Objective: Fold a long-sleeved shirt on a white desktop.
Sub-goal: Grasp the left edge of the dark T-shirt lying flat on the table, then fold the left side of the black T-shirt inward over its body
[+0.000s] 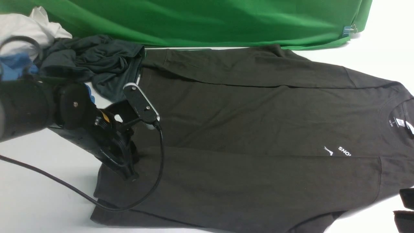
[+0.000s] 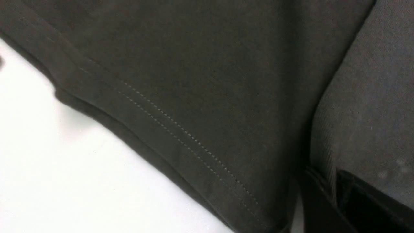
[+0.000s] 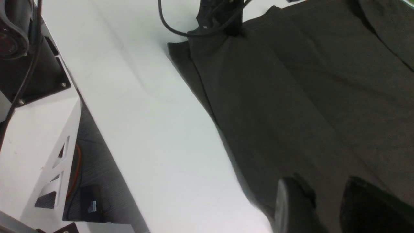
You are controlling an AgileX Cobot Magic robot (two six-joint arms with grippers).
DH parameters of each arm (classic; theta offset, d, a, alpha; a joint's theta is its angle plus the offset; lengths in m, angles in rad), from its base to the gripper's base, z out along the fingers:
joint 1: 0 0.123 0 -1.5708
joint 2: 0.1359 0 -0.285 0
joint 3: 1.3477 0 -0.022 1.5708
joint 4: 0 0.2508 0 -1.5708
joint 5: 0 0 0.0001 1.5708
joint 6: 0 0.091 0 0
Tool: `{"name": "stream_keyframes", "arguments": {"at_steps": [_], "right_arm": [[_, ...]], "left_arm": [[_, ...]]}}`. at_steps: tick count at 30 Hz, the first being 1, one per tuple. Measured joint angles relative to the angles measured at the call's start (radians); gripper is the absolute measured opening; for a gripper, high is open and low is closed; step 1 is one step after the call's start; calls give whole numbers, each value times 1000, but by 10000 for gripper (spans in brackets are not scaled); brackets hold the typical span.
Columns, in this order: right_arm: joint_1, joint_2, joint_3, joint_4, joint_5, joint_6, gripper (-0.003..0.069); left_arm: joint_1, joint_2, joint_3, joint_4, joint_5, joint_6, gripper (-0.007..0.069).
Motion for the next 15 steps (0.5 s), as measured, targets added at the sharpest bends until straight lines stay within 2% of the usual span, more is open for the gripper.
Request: {"name": "stream_keyframes", "arguments": {"at_steps": [12,15], "right_arm": [[0,0,0,0,-35,4,239],[0,0,0,0,-36,10,239]], "left_arm": [[-29,-41,-45,-9,19,-3,50],[-30,-20,-97,10,26,-52,50]]}}
